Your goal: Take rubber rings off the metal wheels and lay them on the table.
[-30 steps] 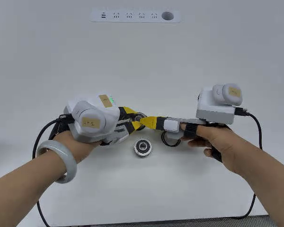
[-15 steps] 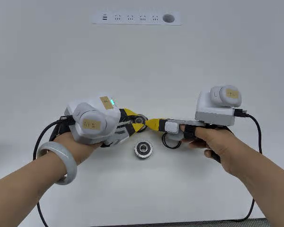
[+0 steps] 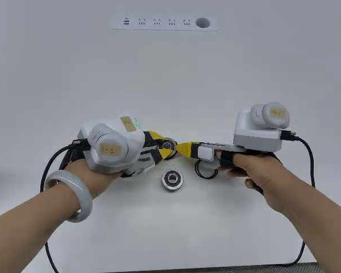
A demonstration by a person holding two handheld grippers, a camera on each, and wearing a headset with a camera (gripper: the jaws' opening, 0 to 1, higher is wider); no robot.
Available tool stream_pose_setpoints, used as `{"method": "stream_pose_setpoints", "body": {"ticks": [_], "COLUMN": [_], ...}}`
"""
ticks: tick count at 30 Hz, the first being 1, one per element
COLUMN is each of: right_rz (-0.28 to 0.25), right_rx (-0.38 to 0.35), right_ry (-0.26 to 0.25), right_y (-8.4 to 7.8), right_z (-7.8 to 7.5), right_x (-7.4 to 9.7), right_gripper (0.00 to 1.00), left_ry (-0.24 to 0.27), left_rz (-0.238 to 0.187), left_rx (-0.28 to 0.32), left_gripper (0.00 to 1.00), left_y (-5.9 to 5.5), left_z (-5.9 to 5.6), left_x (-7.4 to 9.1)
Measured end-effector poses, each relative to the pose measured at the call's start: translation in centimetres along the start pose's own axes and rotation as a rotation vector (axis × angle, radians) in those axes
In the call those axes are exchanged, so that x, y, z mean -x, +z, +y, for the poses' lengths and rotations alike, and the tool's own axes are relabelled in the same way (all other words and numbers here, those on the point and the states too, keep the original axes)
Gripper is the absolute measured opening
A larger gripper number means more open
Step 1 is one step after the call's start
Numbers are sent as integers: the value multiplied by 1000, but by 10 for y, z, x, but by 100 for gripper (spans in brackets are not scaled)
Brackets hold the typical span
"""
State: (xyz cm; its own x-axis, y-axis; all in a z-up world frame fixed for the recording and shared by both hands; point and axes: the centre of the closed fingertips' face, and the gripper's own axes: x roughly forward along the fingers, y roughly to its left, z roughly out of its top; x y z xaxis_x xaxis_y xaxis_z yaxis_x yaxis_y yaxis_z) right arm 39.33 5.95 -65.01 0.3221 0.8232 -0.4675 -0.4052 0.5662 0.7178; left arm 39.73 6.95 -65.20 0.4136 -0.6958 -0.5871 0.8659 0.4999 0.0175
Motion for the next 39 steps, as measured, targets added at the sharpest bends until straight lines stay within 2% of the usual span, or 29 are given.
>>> {"method": "stream_pose_setpoints", "body": {"ticks": [10, 21, 34, 39], "right_rz": [-18, -27, -31, -27], "right_rx": [-16, -11, -11, -10], "right_ry": [26, 80, 31, 26], "right_y": [3, 3, 4, 4], "right_z": [6, 21, 9, 6], "right_x": [0, 3, 0, 1], "right_gripper": [1, 2, 2, 2], "left_ry": [-1, -4, -15, 1], "left_rz": [3, 3, -6, -41], "left_rx": [-3, -6, -34, -32], "left_gripper": [13, 13, 14, 22], "left_y": [0, 0, 0, 4], "left_z": [0, 0, 0, 2], "left_x": [0, 0, 0, 8]}}
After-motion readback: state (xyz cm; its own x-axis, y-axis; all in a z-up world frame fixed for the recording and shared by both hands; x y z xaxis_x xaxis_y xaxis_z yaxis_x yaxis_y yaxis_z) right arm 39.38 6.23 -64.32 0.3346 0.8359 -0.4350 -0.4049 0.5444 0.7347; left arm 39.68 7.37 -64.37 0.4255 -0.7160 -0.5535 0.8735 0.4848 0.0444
